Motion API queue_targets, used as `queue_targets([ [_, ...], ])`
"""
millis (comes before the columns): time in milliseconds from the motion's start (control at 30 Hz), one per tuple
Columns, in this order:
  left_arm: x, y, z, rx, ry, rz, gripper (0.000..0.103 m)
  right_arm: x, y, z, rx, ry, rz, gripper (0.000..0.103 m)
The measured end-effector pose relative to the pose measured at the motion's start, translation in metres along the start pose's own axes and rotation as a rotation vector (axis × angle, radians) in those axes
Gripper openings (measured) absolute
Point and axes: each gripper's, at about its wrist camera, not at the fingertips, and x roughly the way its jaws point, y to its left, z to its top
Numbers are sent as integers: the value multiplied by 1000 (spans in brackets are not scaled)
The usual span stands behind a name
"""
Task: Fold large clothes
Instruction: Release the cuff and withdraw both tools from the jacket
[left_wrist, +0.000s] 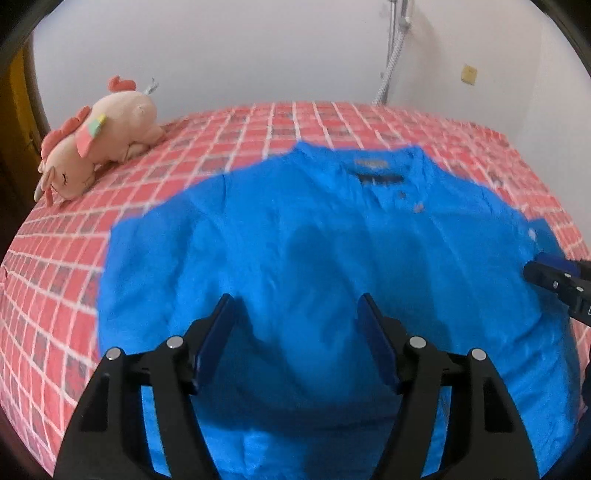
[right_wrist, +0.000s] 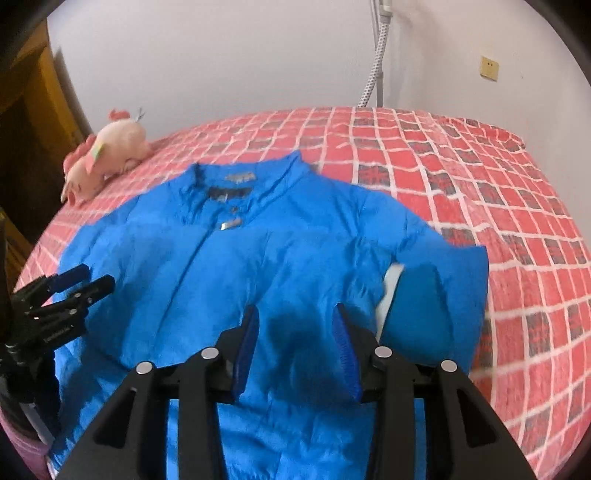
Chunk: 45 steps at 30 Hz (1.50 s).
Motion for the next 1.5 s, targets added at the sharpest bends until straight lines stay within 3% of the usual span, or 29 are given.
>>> queue_targets([
  [100,17,-7,-5,41,8,39,71,13,1,-2,3,8,8,41],
  [233,3,0,-6,3,29,-5,68,-10,0,-9,1,-18,72,41],
  [467,-66,5,-49,15,-38,-54,72,-72,2,-47,-35,-54,132,46],
  [667,-125,8,-102,44,-121,-22,76,-109,-1,-101,-65,-79,112,55],
  [933,-180,13,-155,50,-180,10,82,-140,-6,-165,-38,-71,122,56],
  [1500,-217,42,-229,-3,-124,85,90,-183,-9,-249,-42,-64,99,64],
])
